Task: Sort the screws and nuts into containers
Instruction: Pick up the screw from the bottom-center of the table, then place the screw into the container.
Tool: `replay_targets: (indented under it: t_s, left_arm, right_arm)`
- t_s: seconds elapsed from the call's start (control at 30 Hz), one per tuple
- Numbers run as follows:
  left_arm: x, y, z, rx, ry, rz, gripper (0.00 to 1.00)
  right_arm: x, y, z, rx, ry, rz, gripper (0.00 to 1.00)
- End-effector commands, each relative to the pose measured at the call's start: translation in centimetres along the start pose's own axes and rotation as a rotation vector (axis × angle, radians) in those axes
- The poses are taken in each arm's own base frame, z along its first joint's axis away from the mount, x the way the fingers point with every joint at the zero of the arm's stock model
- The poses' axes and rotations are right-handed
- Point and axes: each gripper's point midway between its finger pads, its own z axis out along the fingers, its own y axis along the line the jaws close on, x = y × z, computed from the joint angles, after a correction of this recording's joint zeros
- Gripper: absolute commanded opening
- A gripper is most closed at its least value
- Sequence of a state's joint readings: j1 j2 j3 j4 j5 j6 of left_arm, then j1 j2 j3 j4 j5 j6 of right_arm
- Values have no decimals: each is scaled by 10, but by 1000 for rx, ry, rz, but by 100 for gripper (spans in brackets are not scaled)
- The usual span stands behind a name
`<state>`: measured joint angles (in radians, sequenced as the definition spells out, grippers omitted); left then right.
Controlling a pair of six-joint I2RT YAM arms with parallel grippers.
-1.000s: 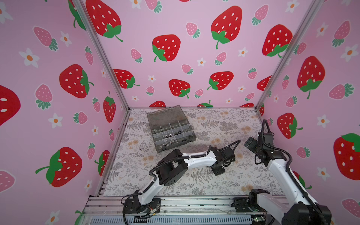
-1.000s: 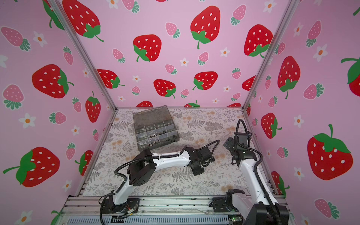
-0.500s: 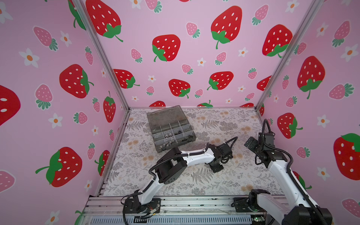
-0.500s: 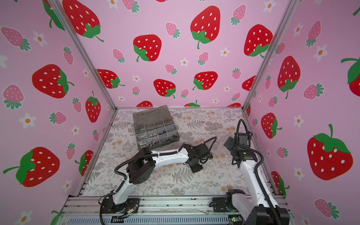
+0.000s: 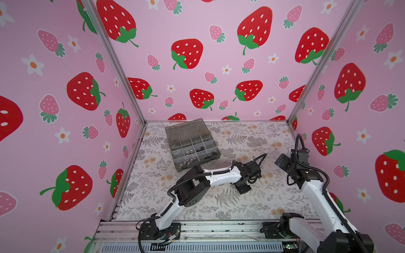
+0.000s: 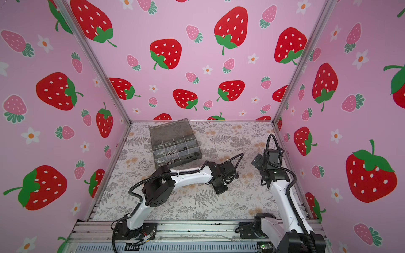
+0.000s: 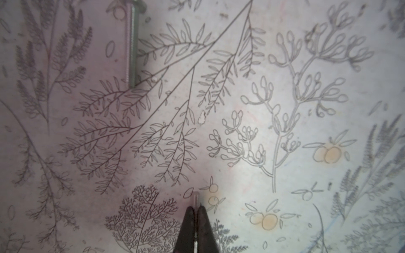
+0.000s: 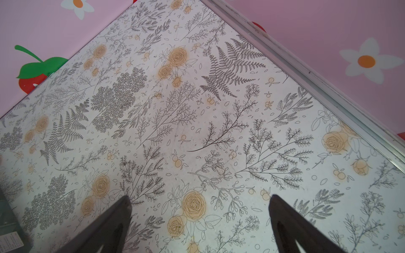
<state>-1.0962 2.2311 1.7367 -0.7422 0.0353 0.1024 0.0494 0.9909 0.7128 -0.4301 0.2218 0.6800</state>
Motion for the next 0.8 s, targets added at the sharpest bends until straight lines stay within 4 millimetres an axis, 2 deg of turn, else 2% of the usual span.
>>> replay_targets:
  t_s: [0.0,0.17,0.33,0.6,0.77]
  left_arm:
    - [6,12,-19,-34,0,-45,0]
    - [-4,34,-48,-74,-94,-124,0]
    - [-5,61,-70,-115,-154,-201,0]
    - [7,125,-95,-219,-199,-316,0]
    - [21,182,-109,-302,-209,-386,0]
  right_arm:
    - [1,-2,-2,-11,-4,17,100]
    - [0,1,-4,-30,-10,11,100]
    - [3,4,-2,-50,-3,8,100]
    - [5,9,1,-78,-4,0,100]
    - [6,10,2,-89,0,0,100]
